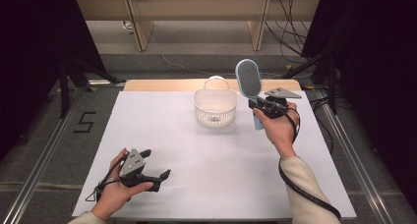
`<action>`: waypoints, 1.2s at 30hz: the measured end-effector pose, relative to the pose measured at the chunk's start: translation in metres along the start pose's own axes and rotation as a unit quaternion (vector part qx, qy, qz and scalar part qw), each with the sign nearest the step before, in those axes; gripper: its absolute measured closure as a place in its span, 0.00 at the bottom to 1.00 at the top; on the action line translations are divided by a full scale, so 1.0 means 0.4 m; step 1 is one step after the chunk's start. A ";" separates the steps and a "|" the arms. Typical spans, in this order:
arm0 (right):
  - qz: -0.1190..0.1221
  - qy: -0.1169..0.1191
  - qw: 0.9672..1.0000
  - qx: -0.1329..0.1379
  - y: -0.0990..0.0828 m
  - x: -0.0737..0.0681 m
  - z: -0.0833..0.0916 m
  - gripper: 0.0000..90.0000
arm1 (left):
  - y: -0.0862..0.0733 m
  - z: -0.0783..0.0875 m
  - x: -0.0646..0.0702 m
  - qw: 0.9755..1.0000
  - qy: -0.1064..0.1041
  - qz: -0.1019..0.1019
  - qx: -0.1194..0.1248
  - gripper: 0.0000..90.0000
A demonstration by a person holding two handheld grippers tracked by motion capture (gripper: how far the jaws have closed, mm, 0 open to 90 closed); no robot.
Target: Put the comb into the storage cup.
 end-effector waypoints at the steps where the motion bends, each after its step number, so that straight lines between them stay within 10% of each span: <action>1: 0.000 0.000 1.000 0.001 0.001 0.000 0.000 0.79 | 0.000 0.000 0.000 1.000 0.000 0.000 0.000 0.03; 36: 0.002 0.006 1.000 0.008 0.019 -0.032 -0.025 0.79 | 0.000 0.000 0.001 1.000 -0.001 0.000 0.000 0.03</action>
Point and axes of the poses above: each handheld gripper's, and its own axes: z roughly backward along the jaws, y roughly out of its top, x roughly to its right, the point moved 4 cm from there along -z, roughly forward along the jaws, and after that the axes turned 12 degrees about -y, right-handed, at the moved point
